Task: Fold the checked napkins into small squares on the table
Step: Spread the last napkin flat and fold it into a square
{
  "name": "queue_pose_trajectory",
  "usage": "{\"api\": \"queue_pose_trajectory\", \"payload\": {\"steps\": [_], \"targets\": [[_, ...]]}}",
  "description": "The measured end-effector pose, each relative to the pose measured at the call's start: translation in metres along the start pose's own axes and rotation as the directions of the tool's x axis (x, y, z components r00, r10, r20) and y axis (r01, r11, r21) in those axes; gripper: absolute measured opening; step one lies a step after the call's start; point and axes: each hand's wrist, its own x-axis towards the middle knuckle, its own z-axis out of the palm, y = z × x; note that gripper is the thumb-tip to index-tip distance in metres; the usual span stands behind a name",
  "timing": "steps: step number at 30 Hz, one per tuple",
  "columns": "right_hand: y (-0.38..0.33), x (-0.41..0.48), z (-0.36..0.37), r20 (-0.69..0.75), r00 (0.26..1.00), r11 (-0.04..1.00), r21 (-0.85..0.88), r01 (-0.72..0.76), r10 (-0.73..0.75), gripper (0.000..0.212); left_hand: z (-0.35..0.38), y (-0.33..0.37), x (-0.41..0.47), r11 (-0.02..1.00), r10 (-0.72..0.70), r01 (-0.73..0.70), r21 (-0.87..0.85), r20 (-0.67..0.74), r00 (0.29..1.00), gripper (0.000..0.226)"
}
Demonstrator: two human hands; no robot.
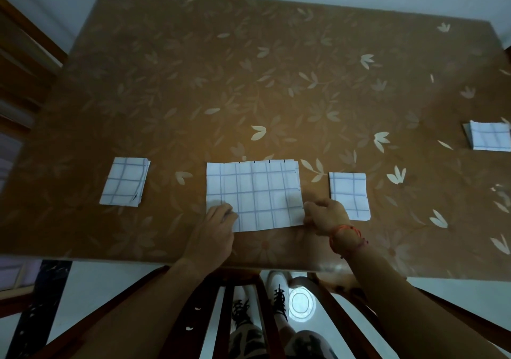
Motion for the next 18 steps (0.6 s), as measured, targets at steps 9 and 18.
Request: {"api": "queue_pose_trajectory", "payload": {"steps": [9, 18], "targets": [[-0.009, 0.014, 0.007, 0.028, 0.996, 0.948, 0.303, -0.094, 0.09, 0.041, -0.001, 0.003, -0.002, 1.0, -0.03, 0.03, -0.004, 0.01, 0.999, 0.037], [-0.015, 0.023, 0.016, -0.06, 0.998, 0.999, 0.042, 0.034, -0.031, 0.054, -0.004, 0.007, -0.005, 0.998, -0.059, 0.058, 0.019, 0.053, 0.997, 0.046]]}}
